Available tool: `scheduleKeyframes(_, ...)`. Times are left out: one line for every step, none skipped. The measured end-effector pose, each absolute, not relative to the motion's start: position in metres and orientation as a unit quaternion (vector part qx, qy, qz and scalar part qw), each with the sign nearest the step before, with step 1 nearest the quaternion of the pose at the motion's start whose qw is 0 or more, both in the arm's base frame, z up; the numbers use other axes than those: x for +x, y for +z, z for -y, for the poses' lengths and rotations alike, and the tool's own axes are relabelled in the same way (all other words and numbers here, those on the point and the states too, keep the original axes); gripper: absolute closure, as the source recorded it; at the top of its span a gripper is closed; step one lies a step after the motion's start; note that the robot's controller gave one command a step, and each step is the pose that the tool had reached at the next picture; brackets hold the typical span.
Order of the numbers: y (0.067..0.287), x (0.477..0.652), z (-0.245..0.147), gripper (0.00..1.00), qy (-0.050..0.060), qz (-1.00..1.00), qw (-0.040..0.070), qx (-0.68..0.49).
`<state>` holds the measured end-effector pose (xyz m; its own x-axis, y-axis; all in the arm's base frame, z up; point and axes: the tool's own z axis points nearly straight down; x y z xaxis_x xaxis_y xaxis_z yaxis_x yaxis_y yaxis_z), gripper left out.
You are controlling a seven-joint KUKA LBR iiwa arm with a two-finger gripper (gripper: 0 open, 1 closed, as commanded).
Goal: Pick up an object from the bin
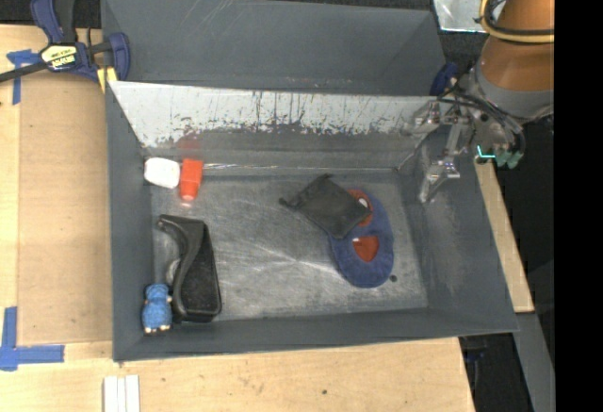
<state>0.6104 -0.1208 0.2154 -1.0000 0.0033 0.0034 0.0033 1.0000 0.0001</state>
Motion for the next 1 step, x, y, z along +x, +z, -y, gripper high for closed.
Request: scheduleKeyframes(0.087,0.6179,0.0556,0.0,0.003,1.0,-0.005,0.028)
